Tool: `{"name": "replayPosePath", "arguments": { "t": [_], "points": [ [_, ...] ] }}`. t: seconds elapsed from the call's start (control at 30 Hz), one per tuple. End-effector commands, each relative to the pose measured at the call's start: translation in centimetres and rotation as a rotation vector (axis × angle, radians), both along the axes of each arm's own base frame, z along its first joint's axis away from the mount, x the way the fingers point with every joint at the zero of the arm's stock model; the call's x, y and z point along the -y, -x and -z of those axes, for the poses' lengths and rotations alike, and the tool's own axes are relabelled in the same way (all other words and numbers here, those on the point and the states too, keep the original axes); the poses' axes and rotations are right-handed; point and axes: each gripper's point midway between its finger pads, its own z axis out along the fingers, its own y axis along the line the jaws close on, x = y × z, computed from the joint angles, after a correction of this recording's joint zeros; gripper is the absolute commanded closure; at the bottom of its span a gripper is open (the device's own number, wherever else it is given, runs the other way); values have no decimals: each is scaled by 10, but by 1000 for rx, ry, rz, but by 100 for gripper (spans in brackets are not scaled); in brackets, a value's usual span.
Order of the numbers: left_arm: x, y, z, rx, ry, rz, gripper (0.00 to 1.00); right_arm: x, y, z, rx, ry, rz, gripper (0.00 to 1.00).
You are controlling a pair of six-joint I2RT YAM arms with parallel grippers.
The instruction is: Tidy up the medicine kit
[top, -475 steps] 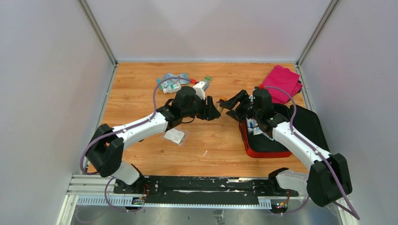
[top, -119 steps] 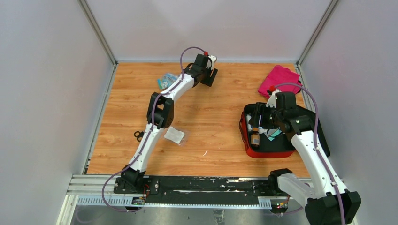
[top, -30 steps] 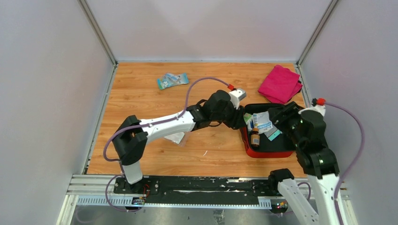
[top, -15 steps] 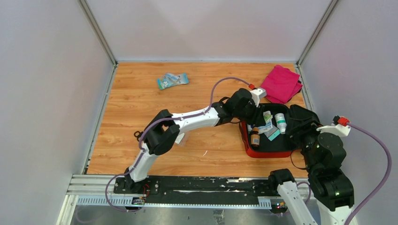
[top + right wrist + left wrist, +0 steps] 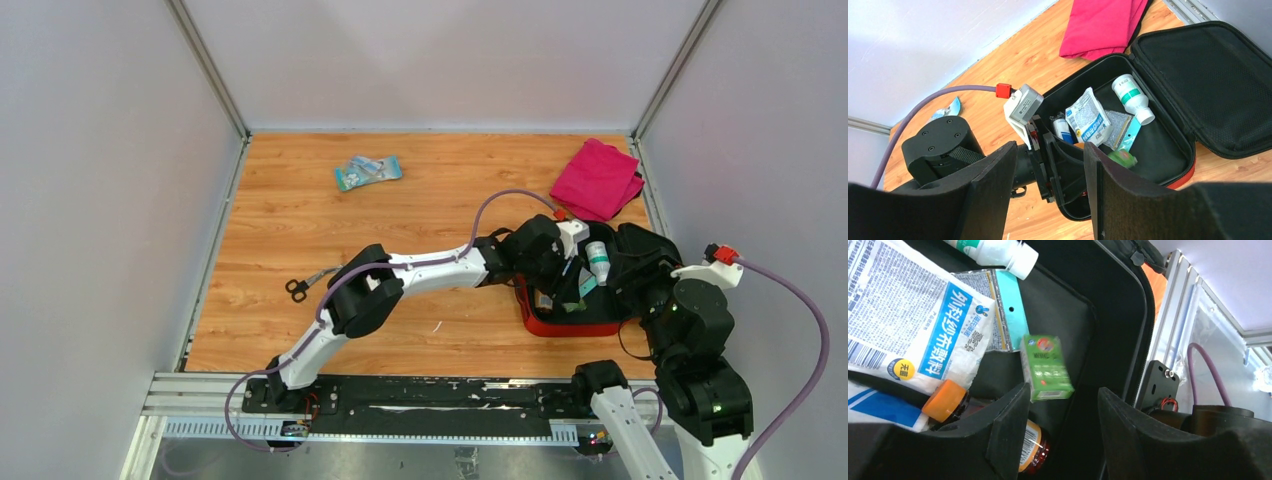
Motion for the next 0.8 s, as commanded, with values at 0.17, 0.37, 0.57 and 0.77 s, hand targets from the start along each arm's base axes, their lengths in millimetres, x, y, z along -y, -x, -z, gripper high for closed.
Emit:
{"name": "replayPosePath", "arguments": {
  "t": [0.17, 0.37, 0.57, 0.77],
  "points": [
    [-14, -7, -20, 70, -12, -5, 29, 3, 0, 13, -48, 24, 8, 44],
    [-62, -49, -56, 119, 0, -151, 27, 1, -1, 19, -58, 17, 4, 44],
    [-152, -125, -86, 189, -18, -406, 25, -5, -6, 29, -92, 4, -21, 44],
    [-270, -214, -81, 191, -122, -737, 25, -13, -13, 39, -134, 4, -60, 44]
  ]
}}
